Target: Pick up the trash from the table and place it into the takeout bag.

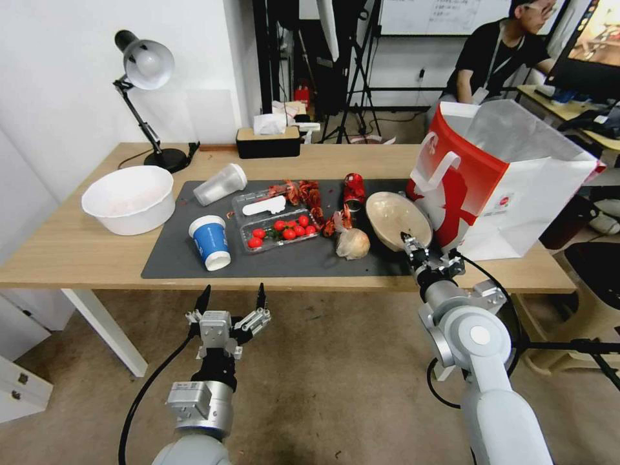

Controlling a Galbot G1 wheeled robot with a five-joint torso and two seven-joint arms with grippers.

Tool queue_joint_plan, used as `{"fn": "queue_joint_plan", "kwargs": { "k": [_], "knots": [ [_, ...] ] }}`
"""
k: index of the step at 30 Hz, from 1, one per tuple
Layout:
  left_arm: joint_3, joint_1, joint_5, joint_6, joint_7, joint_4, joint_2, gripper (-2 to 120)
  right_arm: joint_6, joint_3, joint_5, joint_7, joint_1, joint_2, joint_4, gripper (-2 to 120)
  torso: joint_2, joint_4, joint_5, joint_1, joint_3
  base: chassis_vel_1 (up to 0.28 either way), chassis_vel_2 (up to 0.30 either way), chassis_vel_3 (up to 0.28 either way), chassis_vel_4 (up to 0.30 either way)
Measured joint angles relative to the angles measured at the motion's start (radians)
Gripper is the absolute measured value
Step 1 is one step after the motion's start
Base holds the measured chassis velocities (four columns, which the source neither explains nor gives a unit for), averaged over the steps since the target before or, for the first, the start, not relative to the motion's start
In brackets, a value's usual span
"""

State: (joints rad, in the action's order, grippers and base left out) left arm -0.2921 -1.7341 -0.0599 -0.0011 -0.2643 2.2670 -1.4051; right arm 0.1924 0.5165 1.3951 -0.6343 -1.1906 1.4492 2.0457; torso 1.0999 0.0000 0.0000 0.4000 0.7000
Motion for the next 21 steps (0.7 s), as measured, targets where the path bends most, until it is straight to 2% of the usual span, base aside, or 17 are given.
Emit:
{"fn": "queue_joint_plan", "kwargs": {
  "k": [1,2,6,9,16,19,21],
  "knots": [
    [0.001,0.0,0.0,0.0,0.0,0.0,0.0,100,0.0,0.002,0.001,0.0,-0.003,-0.001,0.003,23,0.0,0.0,0.0,0.0,0.0,0.0,0.0,0.0,0.0],
    [0.001,0.0,0.0,0.0,0.0,0.0,0.0,100,0.0,0.002,0.001,0.0,-0.003,-0.001,0.003,23,0.0,0.0,0.0,0.0,0.0,0.0,0.0,0.0,0.0],
    [0.002,-0.003,0.003,-0.005,0.0,-0.001,0.0,100,-0.001,0.009,0.001,0.0,-0.012,-0.004,0.017,6,0.0,0.0001,0.0001,0.0,0.0,0.0,0.0,0.0,0.0],
    [0.002,-0.005,0.005,-0.008,0.0,-0.001,0.0,100,-0.003,0.01,0.0,0.001,-0.017,-0.005,0.025,0,0.0,0.0,0.0,0.0,0.0,0.0,0.0,0.0,0.0],
    [-0.001,-0.013,0.009,-0.016,0.0,0.0,0.0,100,-0.009,0.012,-0.026,0.02,-0.028,-0.01,0.051,0,0.0,0.0001,0.0,0.0,0.0,0.0,0.0,0.0,0.0],
    [-0.001,-0.02,0.013,-0.022,-0.001,0.007,-0.001,100,-0.008,0.009,-0.106,0.07,-0.046,-0.011,0.074,0,0.0,0.0001,0.0001,0.0,0.0,0.0,0.0,0.0,0.0],
    [-0.001,-0.02,0.013,-0.022,-0.001,0.007,-0.001,100,-0.008,0.009,-0.106,0.07,-0.046,-0.011,0.074,0,0.0,0.0001,0.0001,0.0,0.0,0.0,0.0,0.0,0.0]
  ]
}}
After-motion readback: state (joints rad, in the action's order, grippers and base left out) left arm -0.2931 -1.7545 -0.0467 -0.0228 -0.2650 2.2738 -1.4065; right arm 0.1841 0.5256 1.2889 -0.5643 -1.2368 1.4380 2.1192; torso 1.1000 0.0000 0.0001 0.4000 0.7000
